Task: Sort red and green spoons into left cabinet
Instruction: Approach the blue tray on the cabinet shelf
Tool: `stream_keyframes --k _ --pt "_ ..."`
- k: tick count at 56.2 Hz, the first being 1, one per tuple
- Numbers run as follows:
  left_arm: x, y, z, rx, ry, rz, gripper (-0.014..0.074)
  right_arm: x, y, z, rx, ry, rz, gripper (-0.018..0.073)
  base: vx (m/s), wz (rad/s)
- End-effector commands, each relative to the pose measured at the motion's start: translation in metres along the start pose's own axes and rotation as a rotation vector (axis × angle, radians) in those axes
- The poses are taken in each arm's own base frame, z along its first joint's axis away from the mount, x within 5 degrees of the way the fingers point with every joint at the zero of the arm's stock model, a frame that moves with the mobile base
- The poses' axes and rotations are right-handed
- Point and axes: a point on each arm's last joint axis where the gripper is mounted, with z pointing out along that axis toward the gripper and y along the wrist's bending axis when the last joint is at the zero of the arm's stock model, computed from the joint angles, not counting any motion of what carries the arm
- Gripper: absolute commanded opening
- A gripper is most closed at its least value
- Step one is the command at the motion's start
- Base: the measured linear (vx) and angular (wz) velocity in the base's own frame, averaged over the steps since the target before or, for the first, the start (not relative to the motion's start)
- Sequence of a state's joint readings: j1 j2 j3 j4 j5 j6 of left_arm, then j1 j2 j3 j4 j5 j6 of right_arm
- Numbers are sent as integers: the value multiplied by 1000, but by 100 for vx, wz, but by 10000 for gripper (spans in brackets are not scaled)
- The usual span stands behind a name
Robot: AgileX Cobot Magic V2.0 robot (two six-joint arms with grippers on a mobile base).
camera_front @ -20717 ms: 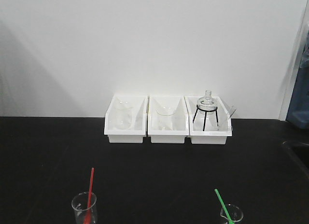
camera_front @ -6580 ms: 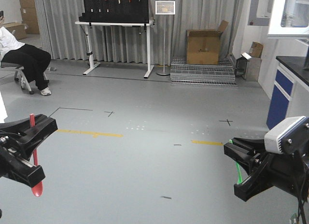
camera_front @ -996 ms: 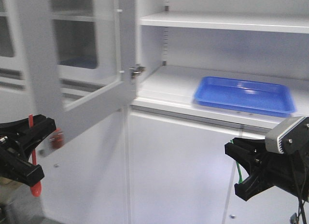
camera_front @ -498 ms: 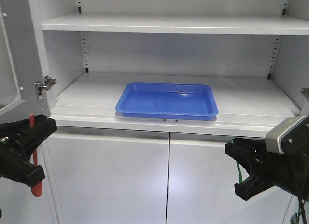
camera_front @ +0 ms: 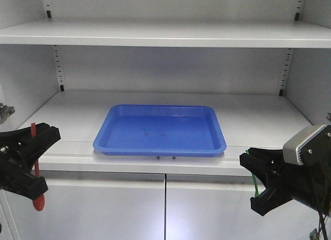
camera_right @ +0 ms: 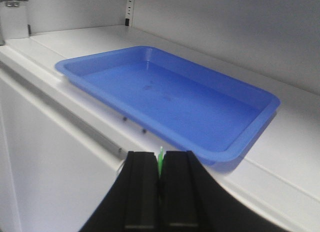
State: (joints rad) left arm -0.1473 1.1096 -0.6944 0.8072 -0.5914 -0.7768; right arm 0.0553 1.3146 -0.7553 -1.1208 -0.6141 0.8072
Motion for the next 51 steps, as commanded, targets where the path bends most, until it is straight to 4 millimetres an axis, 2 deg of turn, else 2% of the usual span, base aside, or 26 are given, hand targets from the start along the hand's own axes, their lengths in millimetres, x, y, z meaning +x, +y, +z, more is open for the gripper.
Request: stream_keyframes --k 1,51 --pt "-18 -4 -2 27 -97 -20 -6 -21 -1 -5 -2 -95 -1 -9 28 -2" --pt "-18 -4 -2 27 -97 -20 -6 -21 -1 -5 -2 -95 -1 -9 19 -4"
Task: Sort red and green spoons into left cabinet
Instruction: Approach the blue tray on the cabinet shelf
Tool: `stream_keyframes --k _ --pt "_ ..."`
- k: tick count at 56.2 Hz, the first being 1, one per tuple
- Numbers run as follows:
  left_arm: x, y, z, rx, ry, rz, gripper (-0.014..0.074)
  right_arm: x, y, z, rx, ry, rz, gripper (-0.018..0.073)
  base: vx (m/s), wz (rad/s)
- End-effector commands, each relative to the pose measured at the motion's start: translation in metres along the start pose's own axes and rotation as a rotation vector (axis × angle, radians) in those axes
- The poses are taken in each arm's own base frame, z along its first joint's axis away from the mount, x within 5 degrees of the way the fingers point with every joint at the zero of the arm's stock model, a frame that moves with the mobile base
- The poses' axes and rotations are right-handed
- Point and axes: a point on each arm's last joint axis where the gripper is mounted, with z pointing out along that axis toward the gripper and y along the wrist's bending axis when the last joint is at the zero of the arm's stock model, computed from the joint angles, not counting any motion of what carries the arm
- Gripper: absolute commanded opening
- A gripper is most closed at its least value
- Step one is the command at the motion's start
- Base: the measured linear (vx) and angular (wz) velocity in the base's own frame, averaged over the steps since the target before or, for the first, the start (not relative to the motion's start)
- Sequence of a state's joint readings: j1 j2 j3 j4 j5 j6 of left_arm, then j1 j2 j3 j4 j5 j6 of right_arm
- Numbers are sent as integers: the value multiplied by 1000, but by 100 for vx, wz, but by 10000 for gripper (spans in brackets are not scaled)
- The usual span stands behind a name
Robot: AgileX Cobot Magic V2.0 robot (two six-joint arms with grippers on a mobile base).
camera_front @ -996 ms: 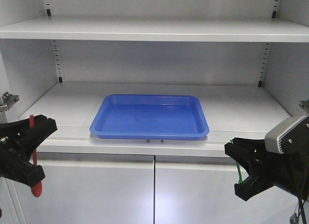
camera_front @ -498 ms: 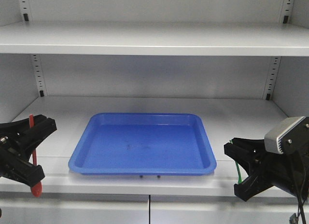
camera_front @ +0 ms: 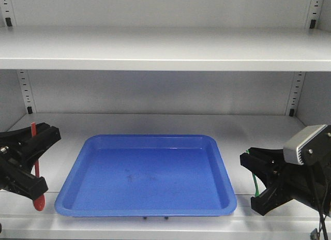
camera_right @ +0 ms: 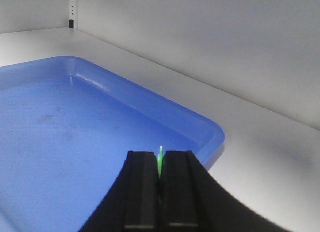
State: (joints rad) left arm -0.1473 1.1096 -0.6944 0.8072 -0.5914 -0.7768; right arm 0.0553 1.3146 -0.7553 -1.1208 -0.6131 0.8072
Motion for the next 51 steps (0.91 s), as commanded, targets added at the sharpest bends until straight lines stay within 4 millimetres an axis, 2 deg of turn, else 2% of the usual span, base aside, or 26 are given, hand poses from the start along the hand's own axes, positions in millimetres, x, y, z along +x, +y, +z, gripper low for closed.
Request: stream_keyframes --k 1,51 --pt "-18 -4 -2 27 -97 -20 -6 -21 -1 -6 -3 -96 -1 -9 8 -2" --pt "-19 -4 -2 30 -100 -20 -6 -21 -1 -6 -3 -96 -1 -9 1 -1"
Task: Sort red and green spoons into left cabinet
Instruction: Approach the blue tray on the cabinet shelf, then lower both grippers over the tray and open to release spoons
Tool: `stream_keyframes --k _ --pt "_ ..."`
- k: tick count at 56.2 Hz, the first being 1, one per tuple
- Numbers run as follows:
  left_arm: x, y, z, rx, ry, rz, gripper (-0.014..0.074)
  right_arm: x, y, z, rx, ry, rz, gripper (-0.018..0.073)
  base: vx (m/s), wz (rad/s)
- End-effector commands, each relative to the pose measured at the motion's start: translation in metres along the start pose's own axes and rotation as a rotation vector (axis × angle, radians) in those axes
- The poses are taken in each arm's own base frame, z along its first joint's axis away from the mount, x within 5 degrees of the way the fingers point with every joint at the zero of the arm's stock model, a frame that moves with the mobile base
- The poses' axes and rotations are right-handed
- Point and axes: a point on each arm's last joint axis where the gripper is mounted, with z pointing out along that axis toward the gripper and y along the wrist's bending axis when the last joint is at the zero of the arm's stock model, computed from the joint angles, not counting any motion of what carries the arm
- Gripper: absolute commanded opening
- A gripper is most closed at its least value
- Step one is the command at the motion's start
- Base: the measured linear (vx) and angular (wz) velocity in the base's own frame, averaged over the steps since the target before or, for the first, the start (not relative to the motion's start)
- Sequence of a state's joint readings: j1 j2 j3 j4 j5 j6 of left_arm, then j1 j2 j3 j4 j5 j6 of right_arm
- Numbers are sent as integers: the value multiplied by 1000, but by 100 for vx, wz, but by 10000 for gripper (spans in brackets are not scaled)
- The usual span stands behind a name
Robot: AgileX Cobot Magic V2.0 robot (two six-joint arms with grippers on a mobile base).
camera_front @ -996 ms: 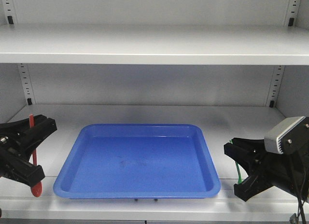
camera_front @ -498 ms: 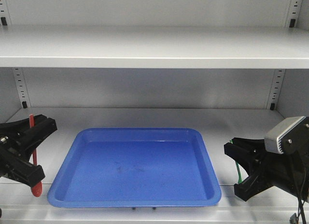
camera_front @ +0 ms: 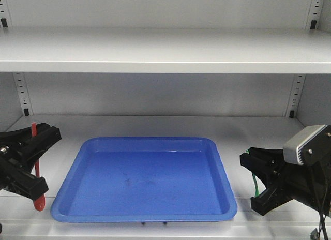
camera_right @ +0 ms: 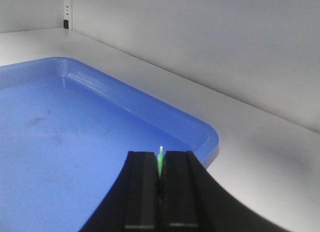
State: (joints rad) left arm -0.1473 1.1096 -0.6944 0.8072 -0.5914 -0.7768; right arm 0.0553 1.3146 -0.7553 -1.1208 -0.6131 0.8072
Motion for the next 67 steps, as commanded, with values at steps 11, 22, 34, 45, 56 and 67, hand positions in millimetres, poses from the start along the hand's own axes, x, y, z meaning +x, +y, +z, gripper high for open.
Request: stream_keyframes --k 11,22,34,45,56,67 --pt "-19 -4 -2 29 -99 -19 -6 -24 -2 -4 -1 -113 15 -7 0 0" --pt "-20 0 19 67 -109 -31 -5 -43 8 18 -30 -113 -15 -6 0 0" --pt "-18 -9 65 147 -85 -51 -3 -52 34 67 -8 16 -46 -2 0 0" --pt "-7 -15 107 169 -26 -62 0 -59 44 100 7 53 17 4 0 0" --pt "9 -12 126 164 18 -81 22 -55 42 112 14 65 164 36 0 0" --pt "22 -8 131 134 75 -86 156 -50 39 114 40 92 167 174 0 0"
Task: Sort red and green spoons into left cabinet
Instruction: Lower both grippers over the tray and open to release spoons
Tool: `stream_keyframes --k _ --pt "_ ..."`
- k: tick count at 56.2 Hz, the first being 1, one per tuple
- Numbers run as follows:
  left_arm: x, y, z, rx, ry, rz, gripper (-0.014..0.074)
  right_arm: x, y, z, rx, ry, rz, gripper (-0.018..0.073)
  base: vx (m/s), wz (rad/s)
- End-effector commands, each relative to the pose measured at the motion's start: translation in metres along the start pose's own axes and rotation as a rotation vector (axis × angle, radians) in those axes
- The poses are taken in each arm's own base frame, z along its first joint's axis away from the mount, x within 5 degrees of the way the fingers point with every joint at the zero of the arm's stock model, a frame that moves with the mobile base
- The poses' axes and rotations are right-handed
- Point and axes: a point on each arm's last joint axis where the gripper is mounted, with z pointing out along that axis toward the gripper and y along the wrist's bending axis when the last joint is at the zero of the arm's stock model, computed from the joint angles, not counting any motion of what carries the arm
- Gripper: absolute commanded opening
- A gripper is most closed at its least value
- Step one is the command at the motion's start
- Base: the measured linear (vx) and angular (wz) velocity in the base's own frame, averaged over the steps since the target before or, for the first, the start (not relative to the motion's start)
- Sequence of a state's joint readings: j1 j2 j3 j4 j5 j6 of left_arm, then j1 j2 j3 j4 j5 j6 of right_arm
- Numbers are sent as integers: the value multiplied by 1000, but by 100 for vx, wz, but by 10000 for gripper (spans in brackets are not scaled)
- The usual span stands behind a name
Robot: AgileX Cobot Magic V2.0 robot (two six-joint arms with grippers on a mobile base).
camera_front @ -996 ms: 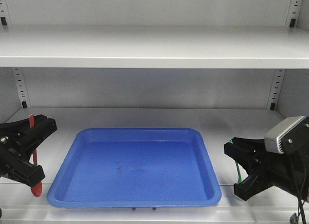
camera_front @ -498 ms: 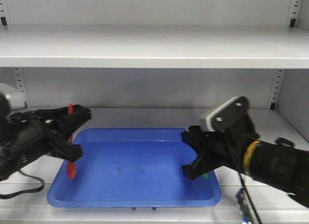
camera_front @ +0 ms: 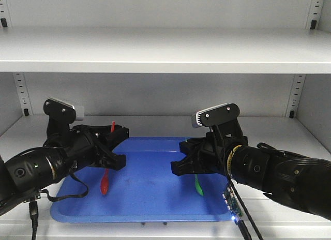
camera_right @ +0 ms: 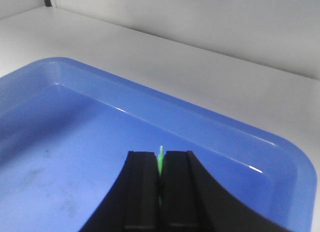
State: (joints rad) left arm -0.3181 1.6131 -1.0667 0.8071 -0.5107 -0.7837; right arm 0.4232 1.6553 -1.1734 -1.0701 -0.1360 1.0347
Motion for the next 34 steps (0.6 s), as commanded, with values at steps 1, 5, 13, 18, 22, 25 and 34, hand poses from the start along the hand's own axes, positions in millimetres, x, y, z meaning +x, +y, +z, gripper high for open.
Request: stream_keyframes --k 1,5,13,18,22,25,34 --pt "-26 -7 -4 31 -108 -19 180 -25 1 -13 -10 -85 6 197 0 0" --pt "-24 -7 -2 33 -104 -21 286 -24 1 -11 -12 -82 0 277 0 0" --pt "-18 -5 1 29 -86 -23 502 -23 1 -10 -14 -79 -2 435 0 0" --pt "-17 -5 3 28 -81 -21 608 -23 1 -10 -15 -80 -4 487 0 0" --pt "-16 -4 3 28 -81 -21 659 -23 1 -10 -15 -80 -4 503 0 0" --pt "-16 -4 2 27 -81 -19 677 -23 1 -10 -15 -80 -4 502 0 0" --pt "-16 -4 3 21 -78 54 668 -23 1 -10 -15 -77 -4 501 0 0"
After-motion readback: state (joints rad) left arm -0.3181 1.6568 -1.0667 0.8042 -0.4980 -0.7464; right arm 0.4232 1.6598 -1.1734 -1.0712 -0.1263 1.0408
